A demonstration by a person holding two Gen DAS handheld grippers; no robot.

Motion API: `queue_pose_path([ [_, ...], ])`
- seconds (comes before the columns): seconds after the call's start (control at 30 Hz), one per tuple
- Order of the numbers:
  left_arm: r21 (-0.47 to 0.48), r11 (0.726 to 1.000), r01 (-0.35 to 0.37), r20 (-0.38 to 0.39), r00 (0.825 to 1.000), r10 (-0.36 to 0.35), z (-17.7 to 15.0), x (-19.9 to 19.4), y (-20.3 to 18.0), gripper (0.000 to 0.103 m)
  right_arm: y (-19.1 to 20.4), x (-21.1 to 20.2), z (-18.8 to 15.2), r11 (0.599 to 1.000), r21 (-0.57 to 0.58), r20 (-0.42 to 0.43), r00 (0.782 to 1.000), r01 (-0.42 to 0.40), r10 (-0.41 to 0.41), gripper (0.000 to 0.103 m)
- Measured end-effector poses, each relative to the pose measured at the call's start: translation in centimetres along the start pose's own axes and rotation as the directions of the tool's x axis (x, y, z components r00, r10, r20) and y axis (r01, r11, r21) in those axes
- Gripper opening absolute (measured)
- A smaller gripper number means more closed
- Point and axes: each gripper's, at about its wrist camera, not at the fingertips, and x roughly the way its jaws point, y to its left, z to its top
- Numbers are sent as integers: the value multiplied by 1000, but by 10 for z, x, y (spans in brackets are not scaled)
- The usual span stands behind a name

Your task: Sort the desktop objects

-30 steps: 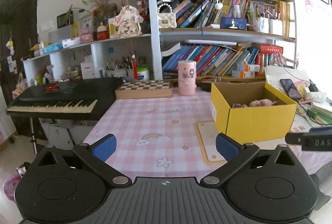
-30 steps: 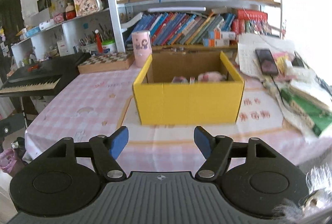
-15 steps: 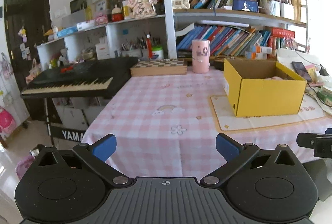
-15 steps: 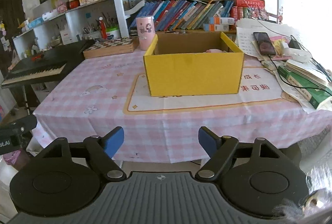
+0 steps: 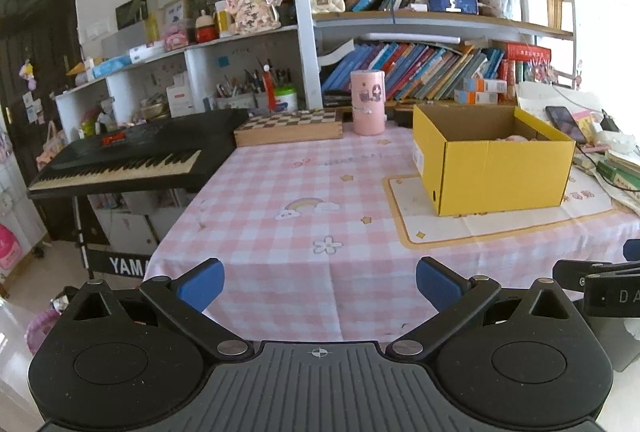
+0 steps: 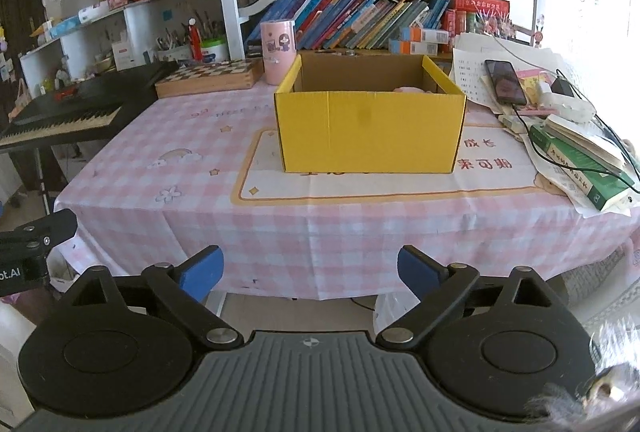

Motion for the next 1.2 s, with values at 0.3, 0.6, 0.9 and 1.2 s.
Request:
queue_pose_path([
  [0.3,-20,1000,13,-17,1000,-13,0,2,0,103,-3,3,-1,1000,3,-31,1000,4,-4,99],
  [0.6,-11,1000,5,-42,999,-6,-1,5,-3,103,-1,7,-2,1000,-14,-55,998,-3,2,100],
  [0.9,-8,1000,2,-57,998,-2,-1,7,-3,103,0,11,-2,1000,-21,-67,998,-10,9,100],
  [1.2,-15,1000,3,-70,998,-4,-1,11,-3,103,1,13,-2,1000,-21,-71,997,-12,10,100],
])
